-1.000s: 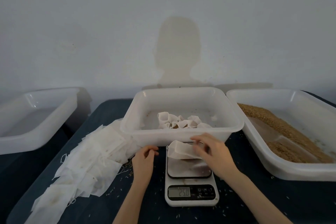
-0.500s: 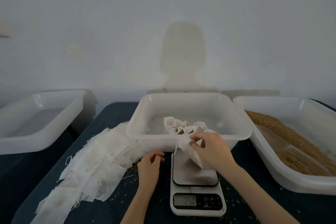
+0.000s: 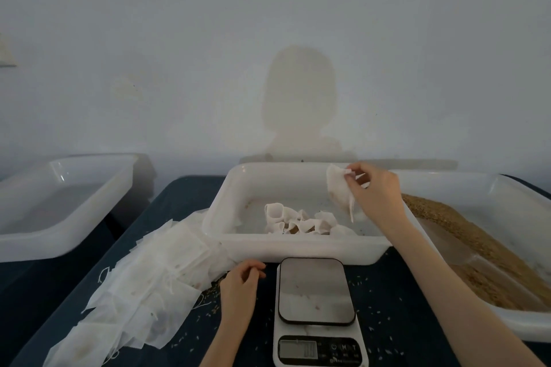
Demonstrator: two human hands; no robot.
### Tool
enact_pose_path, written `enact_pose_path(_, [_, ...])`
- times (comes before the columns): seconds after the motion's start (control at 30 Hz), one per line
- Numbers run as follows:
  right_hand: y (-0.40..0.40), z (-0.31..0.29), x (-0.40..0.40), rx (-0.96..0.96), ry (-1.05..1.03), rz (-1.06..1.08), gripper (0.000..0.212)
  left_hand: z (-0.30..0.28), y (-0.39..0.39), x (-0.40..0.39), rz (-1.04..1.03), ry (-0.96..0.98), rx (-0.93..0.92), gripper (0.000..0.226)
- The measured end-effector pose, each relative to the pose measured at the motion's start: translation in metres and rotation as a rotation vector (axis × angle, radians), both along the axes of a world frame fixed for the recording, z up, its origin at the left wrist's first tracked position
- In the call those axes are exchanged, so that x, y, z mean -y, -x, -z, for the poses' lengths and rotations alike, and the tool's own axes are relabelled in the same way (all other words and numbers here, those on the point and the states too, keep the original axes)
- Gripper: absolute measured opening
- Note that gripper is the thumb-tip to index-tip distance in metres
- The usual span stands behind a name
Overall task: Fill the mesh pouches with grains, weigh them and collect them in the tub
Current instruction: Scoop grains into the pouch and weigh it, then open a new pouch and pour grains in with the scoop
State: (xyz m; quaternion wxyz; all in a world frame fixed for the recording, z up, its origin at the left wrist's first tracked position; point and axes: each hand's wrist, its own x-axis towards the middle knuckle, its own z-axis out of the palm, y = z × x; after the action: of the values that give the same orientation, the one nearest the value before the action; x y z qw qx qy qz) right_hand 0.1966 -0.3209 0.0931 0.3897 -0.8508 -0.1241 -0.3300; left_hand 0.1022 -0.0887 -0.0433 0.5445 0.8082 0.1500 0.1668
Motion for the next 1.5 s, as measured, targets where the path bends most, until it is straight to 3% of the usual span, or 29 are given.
enact_pose_path(0.13, [-0.025,0.014,0.006,-0.135,0.116,0.071,0.011,0.001,-0.001,0.000,-0.011,-0.012,0.002,0.026])
enact_pose_path(0.3, [-0.035,0.044,0.014,-0.531,0.466,0.159,0.021,0.002,-0.001,0.000,-0.015,-0.044,0.006,0.029])
enact_pose_path(0.37, [-0.035,0.049,0.015,-0.665,0.625,0.139,0.024,0.001,-0.001,0.000,-0.012,-0.050,0.004,0.029])
enact_pose_path(0.47, [-0.038,0.047,0.016,-0.753,0.675,0.057,0.023,0.001,-0.001,0.001,-0.005,-0.053,-0.004,0.029])
enact_pose_path(0.7, [-0.029,0.033,0.011,-0.660,0.569,0.056,0.024,0.001,0.003,0.002,0.025,-0.249,0.016,0.028])
enact_pose_path(0.8, [-0.011,0.025,0.003,-0.493,0.433,0.012,0.019,-0.002,0.007,-0.006,-0.132,-0.497,0.059,0.017])
enact_pose_path(0.87, [0.008,0.022,-0.007,-0.402,0.336,-0.088,0.015,-0.001,0.007,-0.016,-0.245,-0.643,0.111,0.023])
enact_pose_path(1.03, [0.057,0.024,-0.029,-0.216,0.359,-0.263,0.011,0.002,0.011,-0.038,-0.275,-0.839,-0.131,0.034])
enact_pose_path(1.2, [0.084,0.046,-0.044,-0.320,0.442,-0.413,0.011,-0.010,0.015,-0.048,-0.139,-0.922,-0.116,0.021])
enact_pose_path(1.3, [0.090,0.060,-0.046,-0.397,0.458,-0.486,0.011,-0.017,0.017,-0.052,-0.173,-0.950,-0.131,0.020])
enact_pose_path(1.5, [0.091,0.074,-0.046,-0.417,0.482,-0.489,0.013,-0.011,0.016,-0.063,-0.162,-1.069,-0.084,0.047])
